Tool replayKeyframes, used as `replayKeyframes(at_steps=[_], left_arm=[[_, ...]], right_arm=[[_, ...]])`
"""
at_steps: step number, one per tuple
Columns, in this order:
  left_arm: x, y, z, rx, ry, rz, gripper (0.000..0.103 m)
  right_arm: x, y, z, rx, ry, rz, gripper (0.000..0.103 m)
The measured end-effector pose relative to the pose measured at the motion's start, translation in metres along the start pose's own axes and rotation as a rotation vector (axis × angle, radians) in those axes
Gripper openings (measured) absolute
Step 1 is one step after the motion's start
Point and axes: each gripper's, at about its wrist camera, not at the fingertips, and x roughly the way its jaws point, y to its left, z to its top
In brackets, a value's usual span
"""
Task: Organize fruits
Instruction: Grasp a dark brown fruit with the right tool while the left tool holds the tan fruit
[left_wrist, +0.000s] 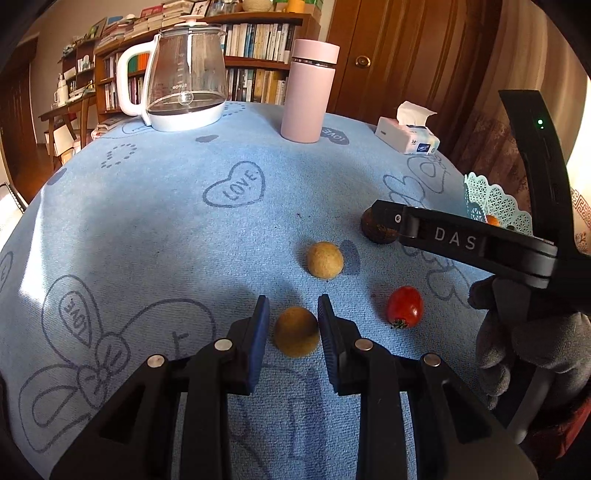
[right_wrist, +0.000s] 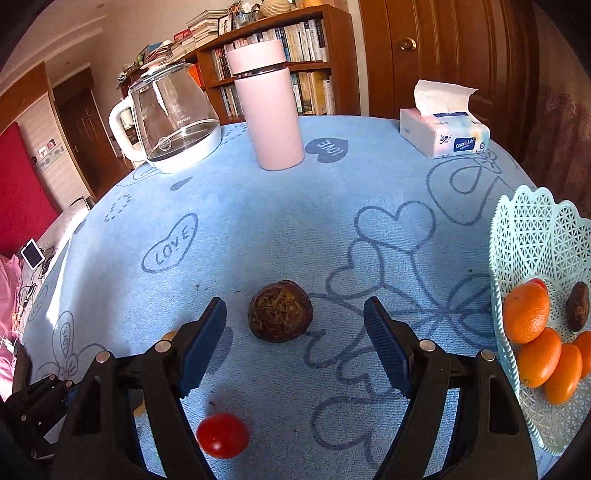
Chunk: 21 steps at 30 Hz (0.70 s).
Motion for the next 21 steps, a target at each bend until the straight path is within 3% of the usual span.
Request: replayKeyframes(at_steps=[6,11,21], left_arm=[[0.001,0.000,0.000,-0.003,0.002,-0.004,0.027],[0.001,0.000,0.000,-0.004,0.003,-0.006,0.028],[0.004,0.000,-0.002,-0.001,0.010,-0.012,0.028]], right_arm=[[0.011,0.009,-0.001,-0.037,0.029,0.006,0.075],[0.022,0.010,-0.001,-0.039,0.066,0.007,0.065],[0.022,0.011,-0.001,-0.055,0.057,-0.029,0.043]])
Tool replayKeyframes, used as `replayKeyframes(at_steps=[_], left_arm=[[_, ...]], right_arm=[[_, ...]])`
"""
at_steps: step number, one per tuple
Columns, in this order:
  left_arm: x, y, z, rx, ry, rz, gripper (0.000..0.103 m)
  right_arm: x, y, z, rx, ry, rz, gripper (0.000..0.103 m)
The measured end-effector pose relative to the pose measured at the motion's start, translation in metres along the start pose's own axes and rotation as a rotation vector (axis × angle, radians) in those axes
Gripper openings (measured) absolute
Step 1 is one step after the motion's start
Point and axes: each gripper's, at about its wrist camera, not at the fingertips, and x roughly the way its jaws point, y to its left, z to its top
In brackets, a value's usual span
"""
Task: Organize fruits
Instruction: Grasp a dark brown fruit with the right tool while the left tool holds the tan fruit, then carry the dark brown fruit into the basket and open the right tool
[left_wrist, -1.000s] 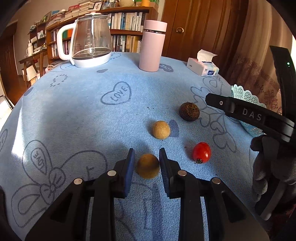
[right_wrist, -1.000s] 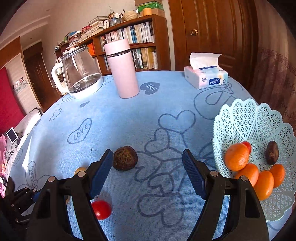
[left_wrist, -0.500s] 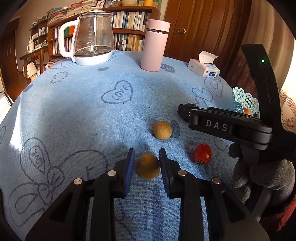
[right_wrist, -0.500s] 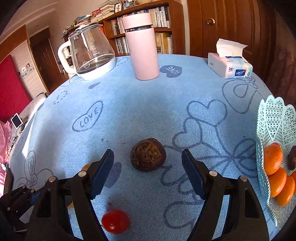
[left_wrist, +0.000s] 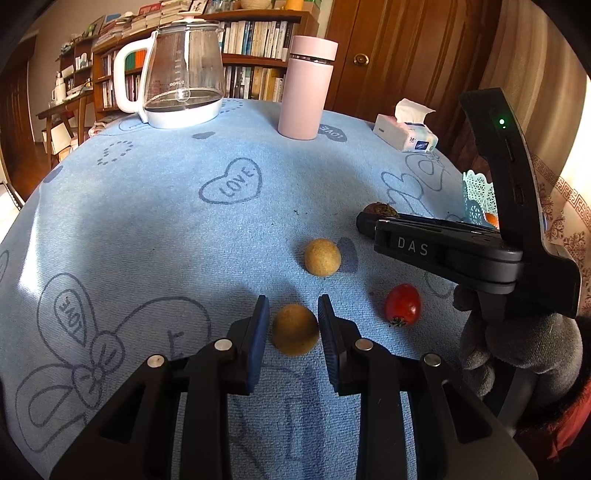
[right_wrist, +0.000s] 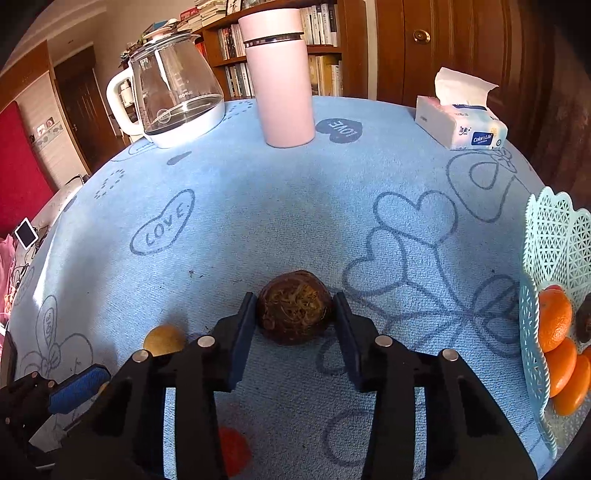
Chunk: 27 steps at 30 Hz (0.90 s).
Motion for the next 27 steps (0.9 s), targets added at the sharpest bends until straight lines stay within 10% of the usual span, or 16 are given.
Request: replayKeyframes(at_steps=[27], left_arm=[[0.004,0.003,-0.002,-0.022,0.028,-0.020,0.029]], right_arm=[[-0.042,0.018,-0.007,-0.121,-0.182,-0.139,0.043]])
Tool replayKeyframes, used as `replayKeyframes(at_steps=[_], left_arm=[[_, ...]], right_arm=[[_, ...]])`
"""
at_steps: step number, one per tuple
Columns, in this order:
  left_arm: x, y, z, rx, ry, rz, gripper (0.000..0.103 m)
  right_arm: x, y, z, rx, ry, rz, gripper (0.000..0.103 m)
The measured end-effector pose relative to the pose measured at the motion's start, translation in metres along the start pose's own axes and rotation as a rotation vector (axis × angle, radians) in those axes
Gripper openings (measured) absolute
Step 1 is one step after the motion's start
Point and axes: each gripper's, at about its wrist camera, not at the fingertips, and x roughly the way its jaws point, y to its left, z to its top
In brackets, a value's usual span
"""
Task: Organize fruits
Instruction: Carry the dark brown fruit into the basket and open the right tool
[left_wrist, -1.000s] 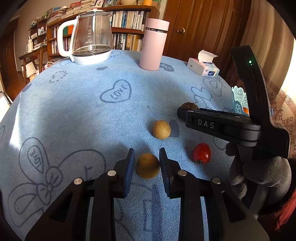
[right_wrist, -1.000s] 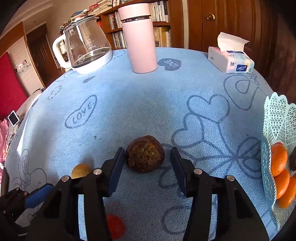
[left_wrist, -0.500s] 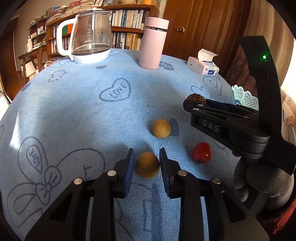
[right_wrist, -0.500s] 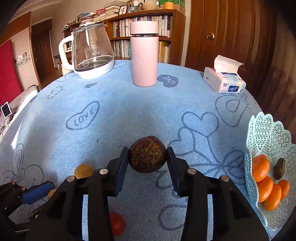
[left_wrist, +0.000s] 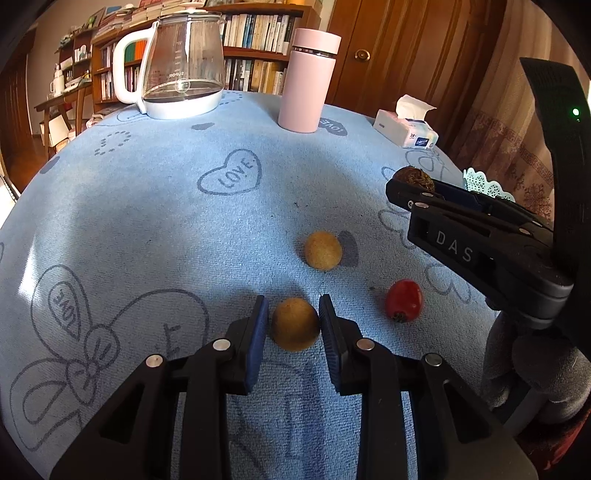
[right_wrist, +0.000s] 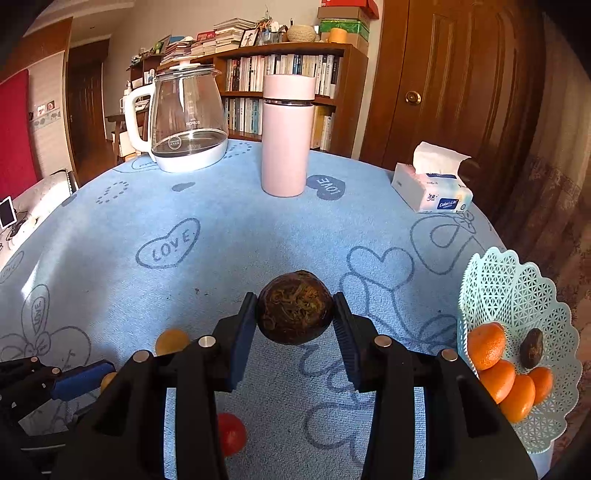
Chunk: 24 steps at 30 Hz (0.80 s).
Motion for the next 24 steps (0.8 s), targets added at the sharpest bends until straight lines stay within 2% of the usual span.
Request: replayKeyframes(at_steps=[15,24], left_arm=[[-0.005,-0.004,-0.007,0.018,0.021,0.022,0.026],[-0.019,-0.018,0.000,0.057,-0.020,0.037,0.026]], right_arm=[[-0.030,-0.023,0.004,0.056,-0.086,-0.033,0.043],[-0.050,-0.044,-0.001,0.085,-0.134,-0.092,0.043]])
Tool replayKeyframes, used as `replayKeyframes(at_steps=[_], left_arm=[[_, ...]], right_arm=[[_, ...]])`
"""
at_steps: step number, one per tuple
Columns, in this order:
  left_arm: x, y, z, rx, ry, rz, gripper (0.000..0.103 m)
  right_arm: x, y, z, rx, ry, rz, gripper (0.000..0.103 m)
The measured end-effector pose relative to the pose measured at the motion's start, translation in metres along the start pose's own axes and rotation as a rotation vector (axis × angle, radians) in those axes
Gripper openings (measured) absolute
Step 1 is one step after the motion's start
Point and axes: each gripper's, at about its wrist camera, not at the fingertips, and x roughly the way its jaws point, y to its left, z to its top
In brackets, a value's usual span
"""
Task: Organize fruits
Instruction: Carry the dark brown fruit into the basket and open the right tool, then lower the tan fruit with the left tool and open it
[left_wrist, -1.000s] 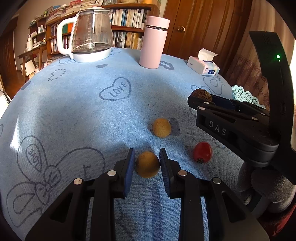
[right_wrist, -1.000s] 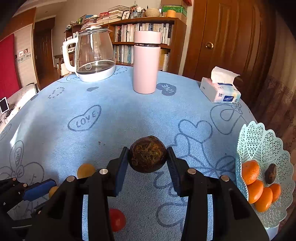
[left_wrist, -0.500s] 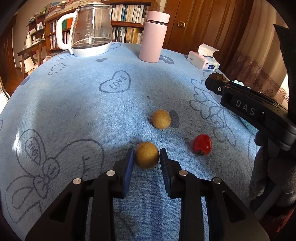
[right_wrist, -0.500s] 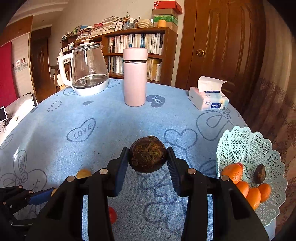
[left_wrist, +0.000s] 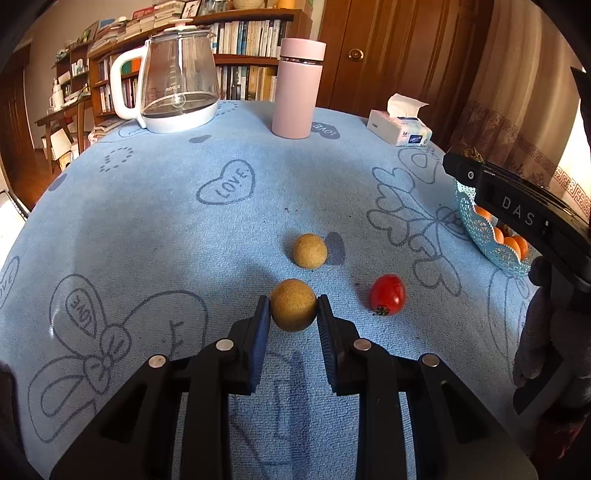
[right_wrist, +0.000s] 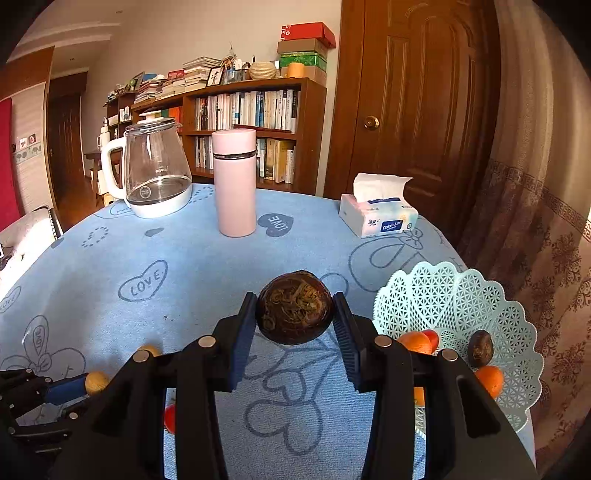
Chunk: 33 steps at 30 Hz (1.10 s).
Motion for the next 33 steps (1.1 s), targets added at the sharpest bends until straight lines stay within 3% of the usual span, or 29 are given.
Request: replayKeyframes(at_steps=[15,28,33], left_arm=[[-0.016,-0.053,0.025,0.109,-0.078,-0.016,0.026],[-0.004,-0.098,0.036,0.195,-0.072,-0.037,0.026],[0.000,-0.109,0.042,0.211,-0.073,-0.049,0.026]], right_arm=[[-0.018,-0.065,-0.014,0.102,0.002,-0.091,0.043],[-0.024,-0.128,-0.033,0.220,0.031,-0.153,0.043],[-0.021,-0.156,-0.041,0.345,0.055,-0.139,0.043]])
